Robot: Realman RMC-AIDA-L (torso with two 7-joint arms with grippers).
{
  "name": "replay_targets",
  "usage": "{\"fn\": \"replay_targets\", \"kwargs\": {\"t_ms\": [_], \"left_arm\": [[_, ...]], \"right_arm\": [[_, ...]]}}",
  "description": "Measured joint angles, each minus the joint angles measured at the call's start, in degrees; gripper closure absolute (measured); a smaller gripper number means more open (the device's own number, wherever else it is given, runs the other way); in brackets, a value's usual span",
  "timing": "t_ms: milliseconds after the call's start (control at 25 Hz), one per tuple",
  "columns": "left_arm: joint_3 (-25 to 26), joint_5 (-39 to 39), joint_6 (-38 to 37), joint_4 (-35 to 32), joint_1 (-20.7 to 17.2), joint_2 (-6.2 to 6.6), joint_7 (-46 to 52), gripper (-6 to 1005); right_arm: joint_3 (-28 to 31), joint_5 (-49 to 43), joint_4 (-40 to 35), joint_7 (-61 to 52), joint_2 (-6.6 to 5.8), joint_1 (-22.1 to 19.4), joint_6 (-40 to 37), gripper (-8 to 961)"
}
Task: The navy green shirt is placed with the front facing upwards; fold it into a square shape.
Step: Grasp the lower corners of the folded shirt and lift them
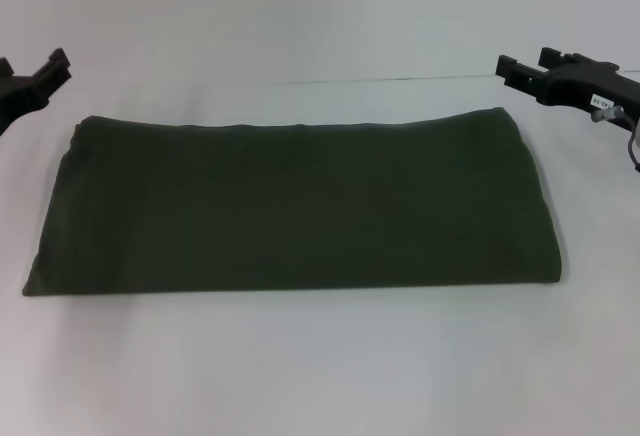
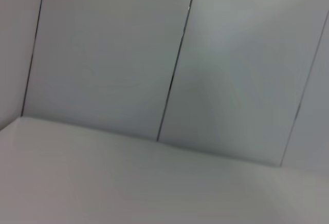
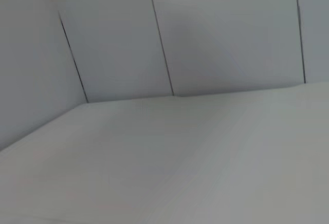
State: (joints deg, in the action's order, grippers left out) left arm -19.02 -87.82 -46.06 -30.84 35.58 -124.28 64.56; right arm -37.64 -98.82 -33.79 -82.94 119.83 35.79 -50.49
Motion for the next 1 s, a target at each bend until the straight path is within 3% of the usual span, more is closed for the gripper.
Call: {"fn": "replay_targets", "kwargs": {"t_ms": [280,520,840,1000], "left_arm": [[-0.08,1.07,-6.38,0.24,-2.03,-0.07,-0.27,174],[-0.56,-1.71,-21.39,-1.86,-5.66,0.35,1.00,175],[-0.66,-12.53,-34.61,-8.76,-8.33,1.65,9.77,174],[-0.73,-23.25,-41.76,-12.71,-7.51,3.18,14.00,174]], "right_arm": [[-0.25,0.21,0.08,3.92,-0.06,-1.88,-5.94,195],[-0.16,0.10,-0.21,6.66,-0.26,-3.67,-14.09,195],[-0.23,-2.65,-1.06,14.15,-0.68,-6.47,-29.70,194],[-0.31,-9.07,-1.32,15.75,-1.09,-6.37,-37.08,195]]}}
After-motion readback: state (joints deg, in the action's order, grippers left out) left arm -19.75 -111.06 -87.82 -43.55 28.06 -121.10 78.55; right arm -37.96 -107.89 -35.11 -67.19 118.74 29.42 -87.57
